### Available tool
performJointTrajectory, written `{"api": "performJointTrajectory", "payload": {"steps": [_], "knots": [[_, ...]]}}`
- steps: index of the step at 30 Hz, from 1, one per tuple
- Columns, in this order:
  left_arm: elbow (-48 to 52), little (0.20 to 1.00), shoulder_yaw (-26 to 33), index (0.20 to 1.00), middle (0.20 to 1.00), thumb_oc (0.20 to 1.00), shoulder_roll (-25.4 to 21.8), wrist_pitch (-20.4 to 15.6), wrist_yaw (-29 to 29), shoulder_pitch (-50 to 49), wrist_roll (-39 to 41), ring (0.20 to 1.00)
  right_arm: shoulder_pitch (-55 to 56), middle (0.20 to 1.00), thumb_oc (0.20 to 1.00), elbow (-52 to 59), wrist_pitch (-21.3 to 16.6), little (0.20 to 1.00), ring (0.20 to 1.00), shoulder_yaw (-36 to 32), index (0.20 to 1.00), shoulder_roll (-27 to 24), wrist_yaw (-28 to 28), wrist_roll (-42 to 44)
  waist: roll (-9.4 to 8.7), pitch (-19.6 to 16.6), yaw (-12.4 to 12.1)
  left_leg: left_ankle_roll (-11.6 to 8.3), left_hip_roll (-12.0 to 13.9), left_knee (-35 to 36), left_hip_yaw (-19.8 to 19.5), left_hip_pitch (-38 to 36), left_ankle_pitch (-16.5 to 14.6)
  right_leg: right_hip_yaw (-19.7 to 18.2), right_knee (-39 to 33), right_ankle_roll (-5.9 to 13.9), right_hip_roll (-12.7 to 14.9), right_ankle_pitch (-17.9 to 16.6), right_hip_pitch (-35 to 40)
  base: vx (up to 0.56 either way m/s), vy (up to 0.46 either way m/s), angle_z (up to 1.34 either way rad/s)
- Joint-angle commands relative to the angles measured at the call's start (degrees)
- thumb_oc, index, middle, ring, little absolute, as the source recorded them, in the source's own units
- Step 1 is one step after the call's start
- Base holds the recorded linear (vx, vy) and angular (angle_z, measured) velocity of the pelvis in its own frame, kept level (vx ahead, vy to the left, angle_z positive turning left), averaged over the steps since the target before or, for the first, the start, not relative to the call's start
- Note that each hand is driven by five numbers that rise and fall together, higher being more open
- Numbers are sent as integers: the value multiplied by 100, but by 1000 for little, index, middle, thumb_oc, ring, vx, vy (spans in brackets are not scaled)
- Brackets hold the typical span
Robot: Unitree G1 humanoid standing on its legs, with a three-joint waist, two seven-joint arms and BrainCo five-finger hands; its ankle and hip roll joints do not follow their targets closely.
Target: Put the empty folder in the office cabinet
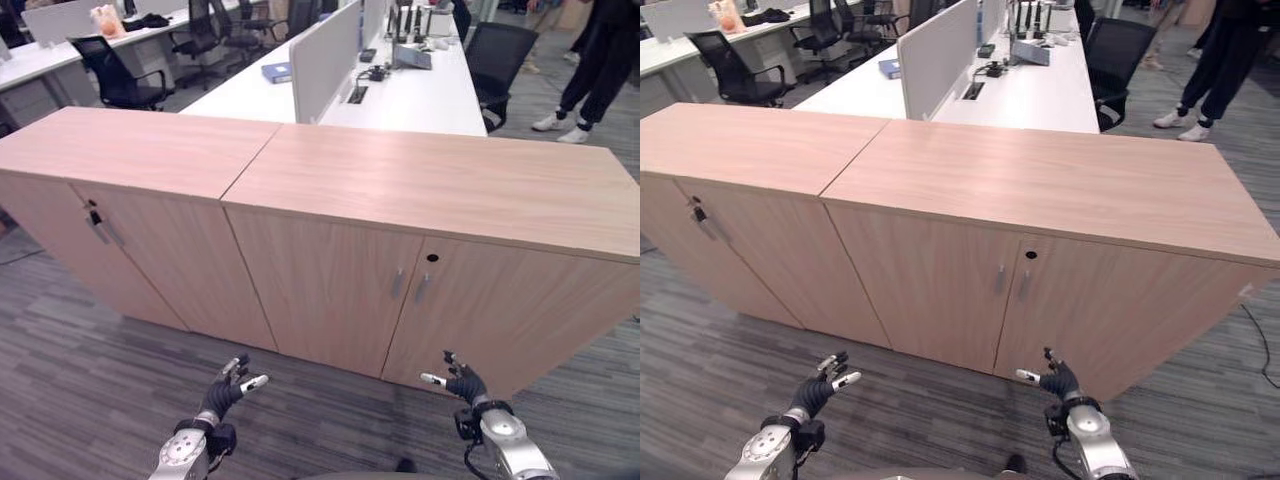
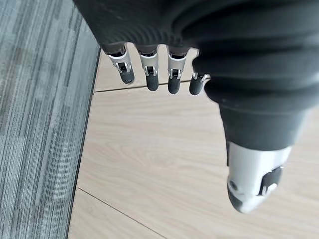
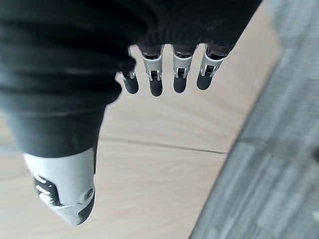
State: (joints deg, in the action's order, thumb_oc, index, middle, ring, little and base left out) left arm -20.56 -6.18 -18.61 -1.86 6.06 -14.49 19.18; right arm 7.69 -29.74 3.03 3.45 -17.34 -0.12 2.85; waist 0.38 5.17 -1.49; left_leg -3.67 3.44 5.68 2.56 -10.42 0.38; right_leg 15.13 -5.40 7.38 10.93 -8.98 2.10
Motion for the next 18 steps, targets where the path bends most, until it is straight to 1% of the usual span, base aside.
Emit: {"api": "performJointTrajectory", "payload": {"steps": [1, 6, 7, 11, 12, 13, 14, 15, 16, 17, 18], "knots": [[6, 1000, 274, 1000, 1000, 1000, -90, -241, -32, 142, -173, 1000, -322, 1000, 1000, 18, -231, 1000, 1000, -142, 1000, 25, -142, -46, -49, 231, 52, -137, 235, -170, 132, 111, -434, 139, 377, 540, 485, 587, 417, -40, 106, -28], [-53, 1000, 199, 1000, 1000, 1000, -115, -242, -43, 177, -270, 1000, -245, 1000, 1000, -86, -227, 1000, 1000, -226, 1000, 41, -196, -84, -77, 246, 166, -98, 163, -166, 188, 121, -453, 9, 389, 582, 537, 527, 341, -22, 69, -21], [-110, 1000, 161, 1000, 1000, 1000, -135, -235, -67, 214, -320, 1000, -256, 1000, 1000, -113, -236, 1000, 1000, -266, 1000, 55, -255, -62, -89, 276, 226, -81, 133, -150, 225, 142, -456, -52, 391, 614, 574, 463, 246, -31, 75, 0], [-199, 1000, 84, 1000, 1000, 1000, -196, -234, -108, 339, -356, 1000, -369, 1000, 1000, -221, -257, 1000, 1000, -317, 1000, 92, -384, 55, -110, 337, 276, -35, 94, -132, 319, 233, -453, -190, 546, 661, 573, 423, -51, -97, 39, -20], [-254, 1000, 43, 1000, 1000, 1000, -290, -243, -184, 502, -353, 1000, -578, 1000, 1000, -238, -265, 1000, 1000, -286, 1000, 103, -434, 159, -89, 504, 320, -5, 148, -152, 371, 369, -375, -340, 1063, 713, 548, 421, -434, -223, 15, -36], [-236, 1000, 25, 1000, 1000, 1000, -334, -249, -200, 548, -351, 1000, -622, 1000, 1000, -197, -273, 1000, 1000, -282, 1000, 116, -448, 197, -60, 559, 305, 28, 175, -196, 425, 481, -334, -367, 1278, 704, 488, 593, -485, -328, 26, -21], [-217, 1000, 14, 1000, 1000, 1000, -402, -273, -205, 603, -375, 1000, -615, 1000, 1000, -149, -332, 1000, 1000, -255, 1000, 135, -448, 285, -17, 569, 261, 73, 197, -337, 507, 645, -305, -297, 1587, 607, 414, 889, -355, -184, 25, -20], [-217, 1000, 14, 1000, 1000, 1000, -403, -273, -205, 603, -375, 1000, -615, 1000, 1000, -149, -332, 1000, 1000, -256, 1000, 135, -448, 285, -19, 569, 261, 74, 195, -339, 507, 646, -307, -299, 1591, 607, 415, 892, -358, -132, -19, -42], [-201, 1000, 43, 1000, 1000, 1000, -384, -284, -227, 567, -369, 1000, -619, 1000, 1000, -139, -324, 1000, 1000, -247, 1000, 145, -427, 274, -32, 558, 203, 61, 193, -398, 576, 688, -299, -161, 1517, 535, 448, 945, -236, -43, -35, -37], [-202, 1000, 34, 1000, 1000, 1000, -391, -286, -231, 579, -368, 1000, -627, 1000, 1000, -151, -321, 1000, 1000, -222, 1000, 117, -420, 249, -34, 556, 162, 57, 177, -463, 609, 739, -280, -67, 1402, 506, 462, 972, -141, -10, -64, -42], [-161, 1000, 68, 1000, 1000, 1000, -345, -282, -188, 510, -351, 1000, -563, 1000, 1000, -160, -309, 1000, 1000, -230, 1000, 136, -398, 258, -80, 451, 128, 44, 137, -496, 650, 749, -286, 19, 1154, 463, 445, 1003, 38, 16, -33, -38]]}}
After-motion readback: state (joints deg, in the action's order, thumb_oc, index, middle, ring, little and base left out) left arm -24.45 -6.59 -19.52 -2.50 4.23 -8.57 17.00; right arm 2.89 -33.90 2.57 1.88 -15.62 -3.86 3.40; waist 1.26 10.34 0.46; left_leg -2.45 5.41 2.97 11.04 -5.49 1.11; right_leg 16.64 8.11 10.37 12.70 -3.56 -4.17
